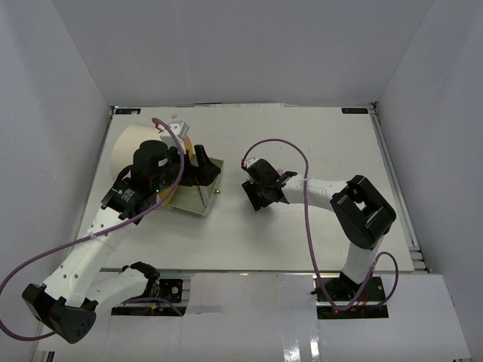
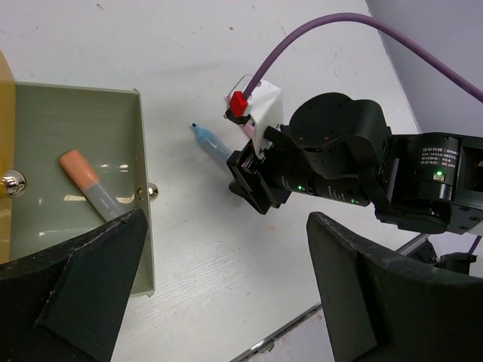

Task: Sort the stationery into containers
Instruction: Pick up the pen from the center of the board, then move the pen cap to the center of the board, then close the pen cap on the pen.

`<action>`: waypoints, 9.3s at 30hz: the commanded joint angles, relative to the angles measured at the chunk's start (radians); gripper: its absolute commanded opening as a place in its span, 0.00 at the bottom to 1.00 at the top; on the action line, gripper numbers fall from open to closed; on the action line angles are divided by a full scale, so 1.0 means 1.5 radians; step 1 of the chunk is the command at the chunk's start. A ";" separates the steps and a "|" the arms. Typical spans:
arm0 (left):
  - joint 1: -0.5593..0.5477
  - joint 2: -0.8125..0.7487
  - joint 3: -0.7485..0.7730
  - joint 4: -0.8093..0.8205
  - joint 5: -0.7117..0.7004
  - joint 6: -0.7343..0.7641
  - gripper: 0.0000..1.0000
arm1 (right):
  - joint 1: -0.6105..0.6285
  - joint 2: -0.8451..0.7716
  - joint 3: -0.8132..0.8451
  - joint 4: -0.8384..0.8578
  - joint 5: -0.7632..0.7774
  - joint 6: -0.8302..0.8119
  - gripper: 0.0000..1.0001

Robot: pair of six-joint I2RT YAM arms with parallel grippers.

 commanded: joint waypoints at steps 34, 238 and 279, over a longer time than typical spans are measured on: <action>-0.005 -0.016 -0.079 0.217 0.084 -0.200 0.98 | 0.045 -0.382 -0.163 0.245 0.073 0.064 0.08; 0.001 -0.003 -0.272 0.441 0.182 0.161 0.21 | -0.183 0.041 0.131 -0.160 -0.047 -0.203 0.33; 0.001 -0.035 -0.303 0.496 0.201 0.158 0.23 | 0.153 -0.269 0.126 0.340 0.236 0.165 0.20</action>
